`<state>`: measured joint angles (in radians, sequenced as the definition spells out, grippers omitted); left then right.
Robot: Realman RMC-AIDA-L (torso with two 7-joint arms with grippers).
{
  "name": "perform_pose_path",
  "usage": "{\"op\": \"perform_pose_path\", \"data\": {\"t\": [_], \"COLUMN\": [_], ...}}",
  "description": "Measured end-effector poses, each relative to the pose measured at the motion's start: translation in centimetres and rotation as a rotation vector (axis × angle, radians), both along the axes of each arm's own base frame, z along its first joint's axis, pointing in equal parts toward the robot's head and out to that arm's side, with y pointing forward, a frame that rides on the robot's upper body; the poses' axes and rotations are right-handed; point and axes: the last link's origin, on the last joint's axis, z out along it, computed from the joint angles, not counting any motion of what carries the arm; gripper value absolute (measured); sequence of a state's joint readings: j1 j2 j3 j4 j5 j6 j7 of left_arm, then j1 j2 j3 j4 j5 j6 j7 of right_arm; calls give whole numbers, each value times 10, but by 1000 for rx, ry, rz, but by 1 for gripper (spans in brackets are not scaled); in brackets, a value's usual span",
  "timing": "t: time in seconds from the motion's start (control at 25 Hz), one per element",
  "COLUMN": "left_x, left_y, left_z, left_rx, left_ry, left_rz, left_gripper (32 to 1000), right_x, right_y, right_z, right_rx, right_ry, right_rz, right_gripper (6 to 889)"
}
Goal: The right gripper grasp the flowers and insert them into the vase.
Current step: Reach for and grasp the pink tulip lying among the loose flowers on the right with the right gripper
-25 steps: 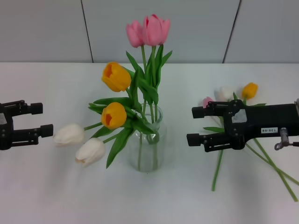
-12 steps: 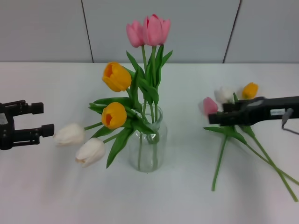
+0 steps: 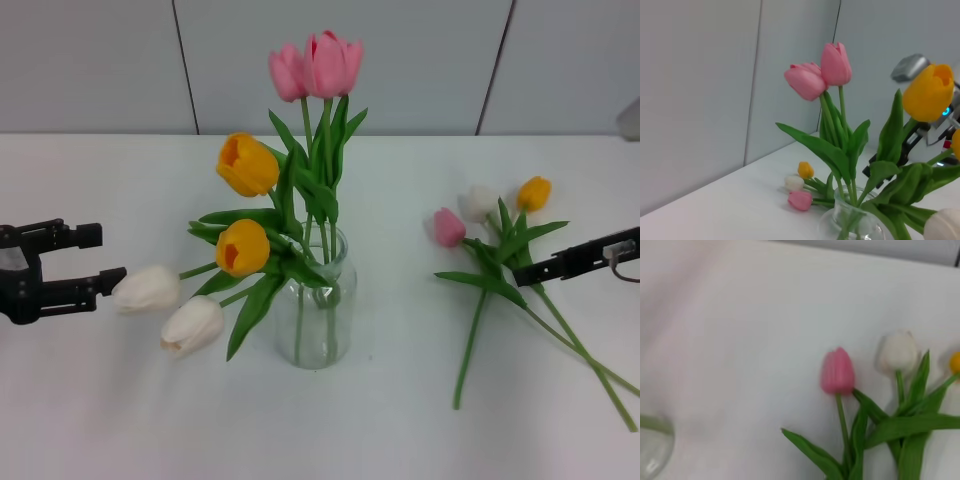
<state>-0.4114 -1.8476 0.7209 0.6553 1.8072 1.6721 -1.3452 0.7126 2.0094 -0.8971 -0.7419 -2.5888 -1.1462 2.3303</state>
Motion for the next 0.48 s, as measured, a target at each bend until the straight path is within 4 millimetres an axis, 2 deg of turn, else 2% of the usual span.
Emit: {"op": "perform_pose_path", "data": {"t": [0.48], "left_x": [2], "left_y": [2], "left_z": [-3], "left_rx": [3], "left_ry": [-3], "left_rz": [-1], "left_gripper": [815], "right_x": [3], "right_y": [-2], "right_z": [-42], "right_rx": [-26], "right_ry": [-42], "right_rz": [15], "right_gripper": [847]}}
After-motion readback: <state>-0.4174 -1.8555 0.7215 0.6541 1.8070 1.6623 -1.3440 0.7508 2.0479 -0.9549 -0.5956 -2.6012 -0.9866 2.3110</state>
